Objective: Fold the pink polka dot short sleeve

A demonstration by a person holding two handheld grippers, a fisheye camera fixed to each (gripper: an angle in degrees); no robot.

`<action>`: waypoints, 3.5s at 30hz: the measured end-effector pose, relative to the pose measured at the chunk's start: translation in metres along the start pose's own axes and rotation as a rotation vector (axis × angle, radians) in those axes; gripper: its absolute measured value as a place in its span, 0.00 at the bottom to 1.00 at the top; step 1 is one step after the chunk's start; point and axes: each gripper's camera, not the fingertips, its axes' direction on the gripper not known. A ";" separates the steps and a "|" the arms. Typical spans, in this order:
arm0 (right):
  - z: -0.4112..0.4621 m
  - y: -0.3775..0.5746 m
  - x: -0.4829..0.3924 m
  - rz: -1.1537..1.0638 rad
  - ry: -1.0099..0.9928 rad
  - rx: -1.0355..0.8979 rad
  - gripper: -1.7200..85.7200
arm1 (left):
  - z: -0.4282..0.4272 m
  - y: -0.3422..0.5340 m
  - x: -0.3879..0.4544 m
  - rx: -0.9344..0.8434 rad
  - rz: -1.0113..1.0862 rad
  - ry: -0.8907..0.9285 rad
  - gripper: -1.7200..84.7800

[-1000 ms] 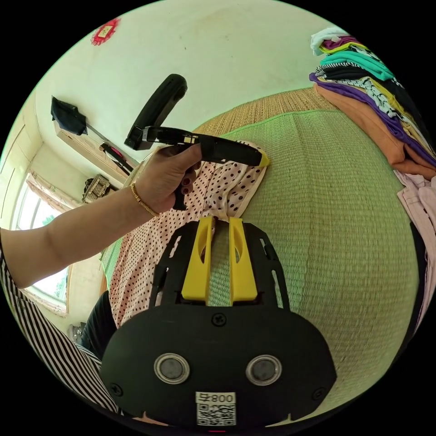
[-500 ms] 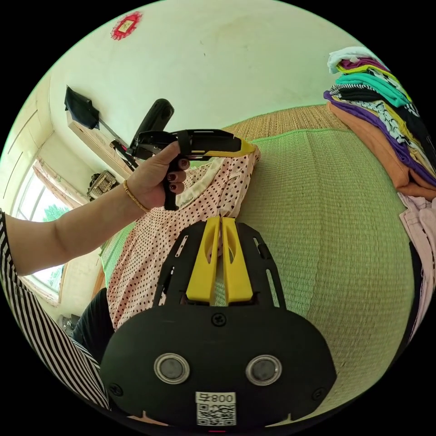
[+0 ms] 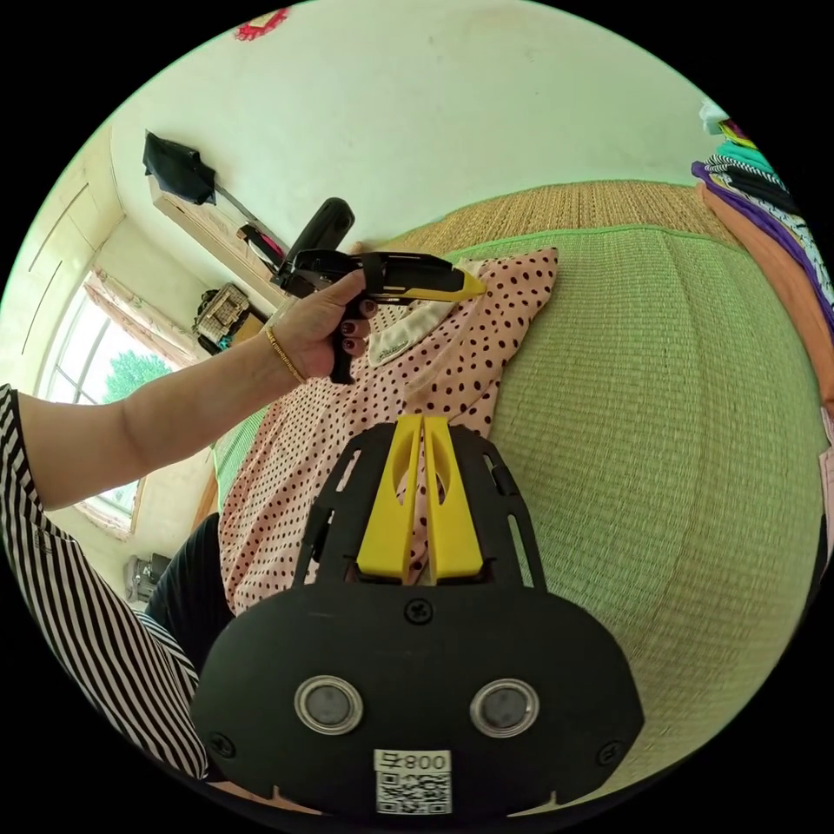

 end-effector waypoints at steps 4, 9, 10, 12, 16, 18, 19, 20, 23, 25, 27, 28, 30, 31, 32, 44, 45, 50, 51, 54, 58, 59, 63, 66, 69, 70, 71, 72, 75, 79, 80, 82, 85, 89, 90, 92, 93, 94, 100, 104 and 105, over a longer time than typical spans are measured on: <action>0.006 -0.007 0.003 0.002 0.001 -0.031 0.02 | 0.003 0.018 -0.023 -0.029 -0.009 -0.050 0.03; 0.008 -0.017 0.007 0.010 -0.042 -0.048 0.02 | -0.003 0.046 -0.043 -0.012 -0.018 -0.028 0.05; 0.007 -0.018 0.007 0.009 -0.044 -0.044 0.02 | -0.007 0.054 -0.046 0.004 -0.017 -0.011 0.05; 0.002 -0.024 0.004 -0.001 -0.031 -0.028 0.02 | -0.015 0.068 -0.049 0.037 -0.015 0.008 0.06; -0.003 -0.030 0.005 0.004 -0.017 -0.017 0.02 | -0.023 0.113 -0.038 0.067 0.060 0.067 0.05; -0.002 -0.034 0.010 0.022 -0.014 -0.021 0.02 | -0.015 0.134 -0.036 0.028 0.085 0.085 0.05; -0.001 -0.035 0.011 0.028 -0.013 -0.026 0.02 | -0.006 0.147 -0.038 -0.010 0.094 0.087 0.05; 0.002 -0.037 0.014 0.040 -0.013 -0.042 0.02 | 0.000 0.153 -0.040 -0.031 0.095 0.082 0.05; 0.007 -0.043 0.017 0.054 -0.016 -0.068 0.02 | 0.019 0.181 -0.054 -0.100 0.060 0.079 0.04; 0.004 -0.047 0.015 0.052 0.003 -0.048 0.02 | 0.010 0.203 -0.058 -0.037 0.069 0.135 0.04; 0.007 -0.052 0.016 0.063 0.034 -0.065 0.02 | 0.009 0.220 -0.060 -0.033 0.078 0.118 0.03; 0.009 -0.053 0.017 0.068 0.029 -0.076 0.02 | 0.017 0.230 -0.066 -0.078 0.073 0.096 0.03; 0.012 -0.058 0.018 0.075 -0.014 -0.083 0.02 | 0.020 0.248 -0.078 -0.083 0.050 0.126 0.03; 0.011 -0.059 0.018 0.076 -0.012 -0.076 0.02 | 0.011 0.260 -0.082 -0.034 0.038 0.150 0.03; 0.009 -0.062 0.017 0.077 0.002 -0.069 0.02 | 0.006 0.265 -0.083 -0.010 0.044 0.153 0.03; -0.024 -0.060 0.033 0.180 -0.108 0.055 0.02 | -0.117 0.472 -0.141 0.204 -0.070 0.112 0.07; -0.031 -0.061 0.030 0.187 -0.110 0.085 0.02 | -0.141 0.506 -0.154 0.255 -0.116 0.069 0.08; -0.031 -0.100 -0.008 0.134 -0.076 0.065 0.03 | -0.228 0.646 -0.216 0.434 -0.326 -0.165 0.10; -0.022 -0.116 -0.027 0.098 -0.072 0.035 0.03 | -0.242 0.677 -0.233 0.472 -0.374 -0.184 0.11; 0.022 -0.162 -0.079 0.000 -0.075 -0.073 0.04 | -0.264 0.743 -0.273 0.574 -0.457 -0.188 0.11; 0.088 -0.213 -0.144 -0.103 -0.130 -0.186 0.05 | -0.273 0.792 -0.321 0.643 -0.480 -0.162 0.12; 0.110 -0.229 -0.165 -0.129 -0.138 -0.210 0.06 | -0.272 0.796 -0.328 0.639 -0.481 -0.150 0.12; 0.176 -0.281 -0.231 -0.217 -0.126 -0.283 0.08 | -0.258 0.811 -0.365 0.577 -0.444 -0.074 0.12; 0.219 -0.309 -0.273 -0.280 -0.062 -0.338 0.08 | -0.252 0.822 -0.379 0.532 -0.417 -0.095 0.10; 0.252 -0.331 -0.307 -0.327 -0.001 -0.367 0.08 | -0.249 0.839 -0.394 0.533 -0.405 -0.063 0.08; 0.258 -0.336 -0.312 -0.332 0.008 -0.374 0.08 | -0.247 0.846 -0.400 0.535 -0.399 -0.044 0.07; 0.270 -0.343 -0.322 -0.341 0.023 -0.382 0.08 | -0.246 0.849 -0.403 0.537 -0.395 -0.037 0.07; 0.280 -0.351 -0.331 -0.344 0.032 -0.390 0.08 | -0.245 0.856 -0.408 0.543 -0.390 -0.022 0.06; 0.298 -0.368 -0.350 -0.354 0.054 -0.390 0.08 | -0.243 0.876 -0.423 0.571 -0.384 0.027 0.04; 0.316 -0.385 -0.372 -0.367 0.088 -0.382 0.09 | -0.237 0.900 -0.446 0.598 -0.383 0.103 0.04; 0.323 -0.390 -0.379 -0.370 0.099 -0.384 0.09 | -0.236 0.903 -0.449 0.600 -0.384 0.111 0.03; 0.334 -0.397 -0.389 -0.377 0.116 -0.394 0.09 | -0.234 0.914 -0.457 0.612 -0.377 0.128 0.03; 0.354 -0.407 -0.408 -0.395 0.139 -0.409 0.09 | -0.231 0.923 -0.465 0.610 -0.371 0.140 0.03; 0.378 -0.420 -0.439 -0.430 0.180 -0.413 0.09 | -0.227 0.932 -0.474 0.616 -0.368 0.144 0.03; 0.385 -0.423 -0.449 -0.444 0.193 -0.416 0.09 | -0.226 0.934 -0.477 0.611 -0.366 0.148 0.03; 0.396 -0.428 -0.465 -0.470 0.224 -0.418 0.09 | -0.224 0.936 -0.480 0.605 -0.358 0.152 0.03; 0.403 -0.431 -0.475 -0.486 0.257 -0.422 0.09 | -0.223 0.937 -0.482 0.597 -0.351 0.156 0.03; 0.407 -0.432 -0.479 -0.493 0.274 -0.423 0.10 | -0.221 0.939 -0.484 0.593 -0.346 0.159 0.03; 0.445 -0.438 -0.505 -0.521 0.372 -0.475 0.10 | -0.217 0.945 -0.495 0.609 -0.367 0.146 0.03; 0.455 -0.436 -0.516 -0.555 0.448 -0.482 0.09 | -0.216 0.950 -0.500 0.638 -0.385 0.138 0.03; 0.455 -0.436 -0.519 -0.562 0.458 -0.478 0.09 | -0.216 0.950 -0.502 0.643 -0.388 0.139 0.03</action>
